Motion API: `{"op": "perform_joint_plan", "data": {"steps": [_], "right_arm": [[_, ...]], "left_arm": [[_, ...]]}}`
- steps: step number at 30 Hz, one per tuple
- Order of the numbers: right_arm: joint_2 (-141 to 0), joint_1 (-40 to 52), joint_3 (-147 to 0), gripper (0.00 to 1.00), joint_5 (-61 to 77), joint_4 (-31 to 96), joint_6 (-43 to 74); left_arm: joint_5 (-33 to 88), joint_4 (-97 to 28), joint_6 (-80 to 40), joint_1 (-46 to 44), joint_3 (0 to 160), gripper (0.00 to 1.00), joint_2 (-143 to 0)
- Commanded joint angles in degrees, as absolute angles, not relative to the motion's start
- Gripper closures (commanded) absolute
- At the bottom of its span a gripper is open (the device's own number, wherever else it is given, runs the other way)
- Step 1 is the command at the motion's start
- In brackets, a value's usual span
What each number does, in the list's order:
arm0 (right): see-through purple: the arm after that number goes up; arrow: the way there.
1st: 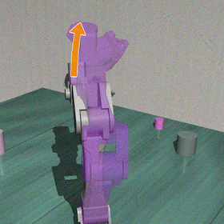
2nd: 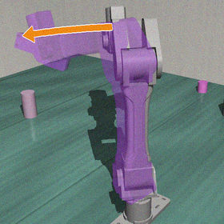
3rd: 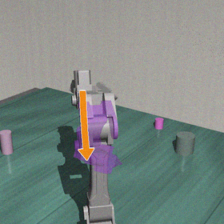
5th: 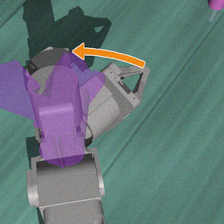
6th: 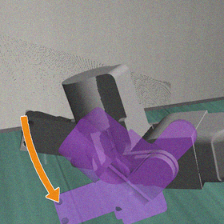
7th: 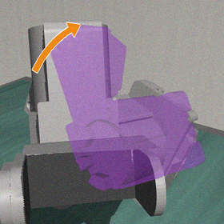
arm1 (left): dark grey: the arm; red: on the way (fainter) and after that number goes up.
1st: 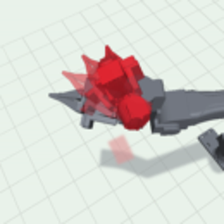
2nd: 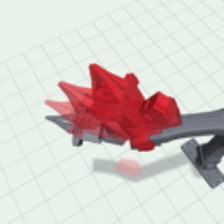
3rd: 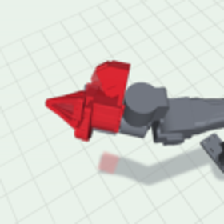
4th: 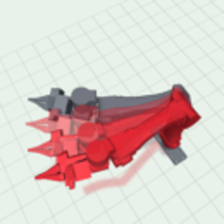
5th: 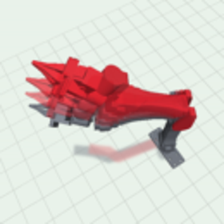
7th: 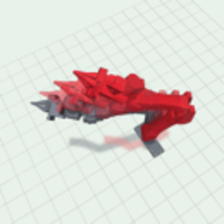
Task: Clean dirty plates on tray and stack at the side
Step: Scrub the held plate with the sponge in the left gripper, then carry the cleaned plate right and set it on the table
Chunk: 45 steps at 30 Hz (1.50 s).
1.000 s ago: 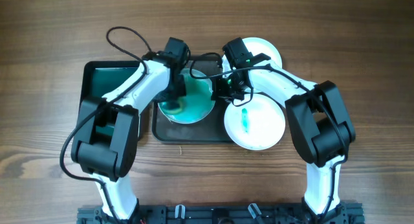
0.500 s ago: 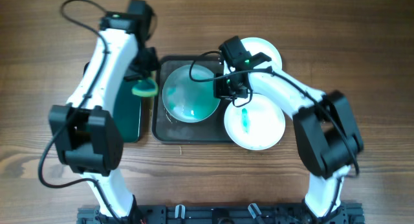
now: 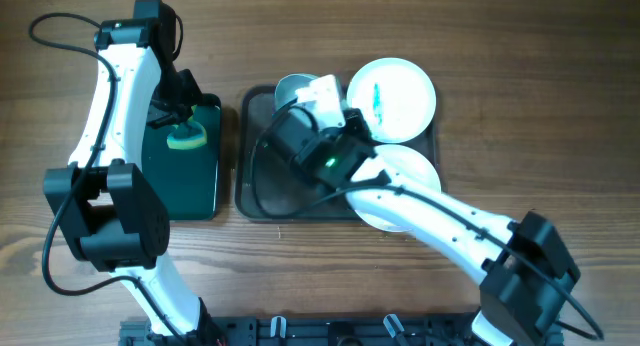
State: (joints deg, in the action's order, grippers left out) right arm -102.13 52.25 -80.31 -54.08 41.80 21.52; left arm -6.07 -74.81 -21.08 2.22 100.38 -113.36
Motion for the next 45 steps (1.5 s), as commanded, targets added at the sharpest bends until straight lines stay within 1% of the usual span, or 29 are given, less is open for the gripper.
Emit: {"op": "perform_joint_plan", "data": {"steps": [1, 3, 6, 11, 17, 19, 20, 21, 22, 24, 29, 30, 31, 33, 38, 42, 45], "right_arm": [[-100.8, 56.8, -80.8, 0.96, -72.3, 39.1, 14.1], [-100.8, 59.6, -80.8, 0.96, -79.0, 35.4, 8.9], [-100.8, 61.8, -80.8, 0.96, -83.9, 31.6, 3.9], [-100.8, 62.1, -80.8, 0.96, -84.5, 29.1, 3.0], [-100.8, 62.1, -80.8, 0.96, -76.7, 29.3, 3.2], [-100.8, 61.9, -80.8, 0.96, -69.4, 31.2, 4.8], [-100.8, 61.3, -80.8, 0.96, -63.5, 33.8, 9.5], [-100.8, 58.7, -80.6, 0.96, -50.2, 38.1, 17.2], [-100.8, 55.0, -80.6, 0.95, -38.1, 40.2, 20.4], [-100.7, 49.3, -80.6, 0.96, -22.4, 40.5, 20.6], [-99.6, 32.2, -80.6, 0.96, 10.7, 41.2, 20.1], [-99.5, 26.0, -80.6, 0.96, 18.5, 42.2, 19.6], [-99.4, 22.3, -80.6, 0.96, 20.5, 43.3, 19.6], [-99.3, 9.6, -80.6, 0.96, 19.3, 48.6, 17.7], [-99.3, -11.9, -80.3, 0.96, 15.8, 53.9, 15.2], [-99.3, -23.6, -78.0, 0.96, 10.4, 54.2, 19.3], [-99.3, -26.1, -72.4, 0.96, 6.0, 50.3, 22.7]], "left_arm": [[-5.4, -74.8, -20.2, 2.0, 101.5, 0.96, -112.2], [-5.3, -74.8, -21.8, 2.0, 101.5, 0.96, -112.2], [-5.3, -74.8, -21.9, 2.0, 101.5, 0.96, -112.2], [-5.3, -74.8, -21.9, 2.0, 101.5, 0.96, -112.2], [-5.3, -74.8, -21.9, 2.0, 101.5, 0.96, -112.2], [-5.2, -74.9, -21.9, 2.0, 101.5, 0.96, -112.2], [-3.7, -74.9, -21.9, 2.0, 101.5, 0.96, -112.2], [-0.8, -74.9, -21.9, 2.0, 101.5, 0.96, -112.2], [0.5, -74.9, -21.9, 2.0, 101.5, 0.96, -112.2], [1.1, -75.0, -21.8, 1.5, 101.5, 0.96, -112.2], [1.0, -75.5, -21.8, -2.7, 101.5, 0.96, -112.2], [1.0, -75.4, -21.8, -4.5, 101.5, 0.96, -112.2], [1.0, -75.3, -21.8, -6.2, 101.5, 0.96, -112.2], [1.1, -75.2, -21.4, -9.8, 101.5, 0.96, -112.2], [1.0, -73.4, -21.2, -14.3, 101.5, 0.96, -112.2], [1.0, -72.6, -21.2, -15.6, 101.5, 0.96, -112.2], [1.0, -72.4, -21.2, -15.6, 101.5, 0.96, -112.2]]}}
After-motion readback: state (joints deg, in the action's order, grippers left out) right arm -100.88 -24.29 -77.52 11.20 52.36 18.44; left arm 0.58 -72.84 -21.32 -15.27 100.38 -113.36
